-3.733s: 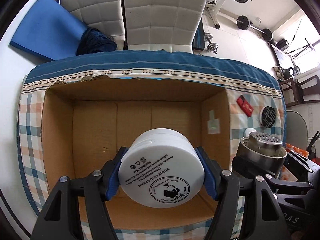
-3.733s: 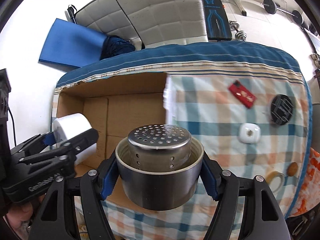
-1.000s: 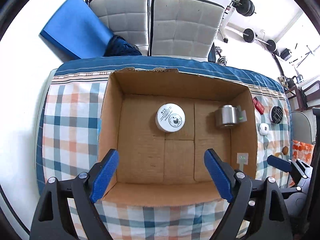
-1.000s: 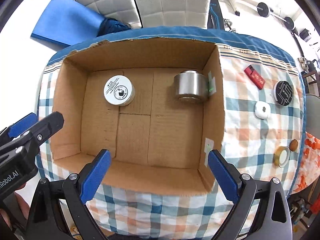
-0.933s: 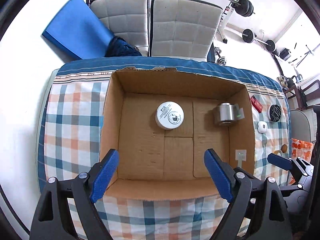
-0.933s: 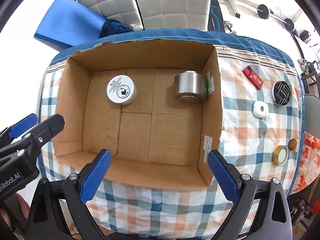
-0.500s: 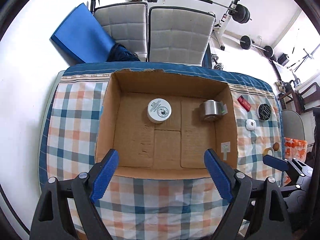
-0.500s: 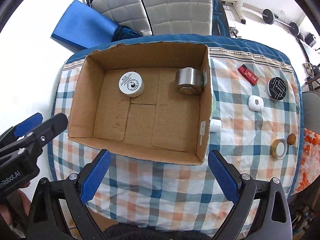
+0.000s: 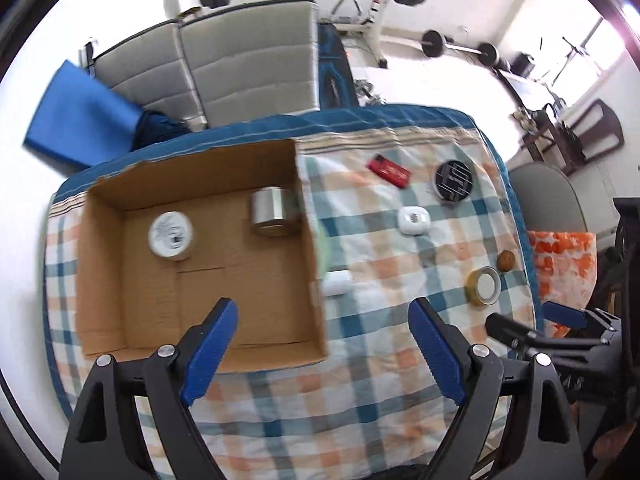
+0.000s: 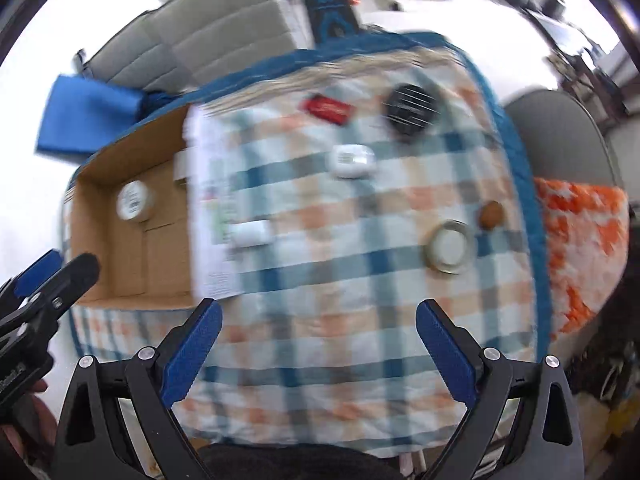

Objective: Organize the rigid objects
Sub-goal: 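Move both tools back toward the remaining objects on the cloth, then grasp the gold tape roll with the right tool while the left tool grasps the black tin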

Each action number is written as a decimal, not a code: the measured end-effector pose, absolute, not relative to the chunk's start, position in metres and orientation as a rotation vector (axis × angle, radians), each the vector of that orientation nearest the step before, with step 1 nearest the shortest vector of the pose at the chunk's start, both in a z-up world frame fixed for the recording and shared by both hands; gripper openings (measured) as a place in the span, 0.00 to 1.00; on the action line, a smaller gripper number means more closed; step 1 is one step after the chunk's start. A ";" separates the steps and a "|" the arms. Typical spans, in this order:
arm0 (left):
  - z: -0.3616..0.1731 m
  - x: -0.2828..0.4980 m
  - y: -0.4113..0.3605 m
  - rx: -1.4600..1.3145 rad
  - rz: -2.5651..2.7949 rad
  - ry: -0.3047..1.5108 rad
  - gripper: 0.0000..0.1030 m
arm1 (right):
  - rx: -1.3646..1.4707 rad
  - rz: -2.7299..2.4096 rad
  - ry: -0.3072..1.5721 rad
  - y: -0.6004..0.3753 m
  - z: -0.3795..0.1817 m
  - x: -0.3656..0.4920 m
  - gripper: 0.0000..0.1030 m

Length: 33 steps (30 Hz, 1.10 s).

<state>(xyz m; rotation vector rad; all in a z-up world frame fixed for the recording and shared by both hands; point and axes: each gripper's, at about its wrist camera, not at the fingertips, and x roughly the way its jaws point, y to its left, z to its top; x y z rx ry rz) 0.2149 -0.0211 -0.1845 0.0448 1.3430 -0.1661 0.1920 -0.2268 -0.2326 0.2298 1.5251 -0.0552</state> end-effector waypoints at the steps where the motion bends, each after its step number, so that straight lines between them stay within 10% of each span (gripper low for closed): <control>1: -0.194 0.217 -0.034 0.060 -0.165 1.359 0.85 | 0.245 -0.092 1.539 -0.247 -0.245 0.195 0.97; 13: -0.299 0.268 -0.117 0.184 -0.067 1.482 0.85 | 0.397 -0.188 1.721 -0.344 -0.384 0.227 0.96; 17: -0.313 0.285 -0.126 0.176 -0.064 1.514 0.85 | 0.415 -0.182 1.788 -0.345 -0.412 0.228 0.74; 33: -0.350 0.386 -0.194 -0.010 -0.256 1.670 0.85 | 0.351 -0.197 1.681 -0.410 -0.367 0.307 0.66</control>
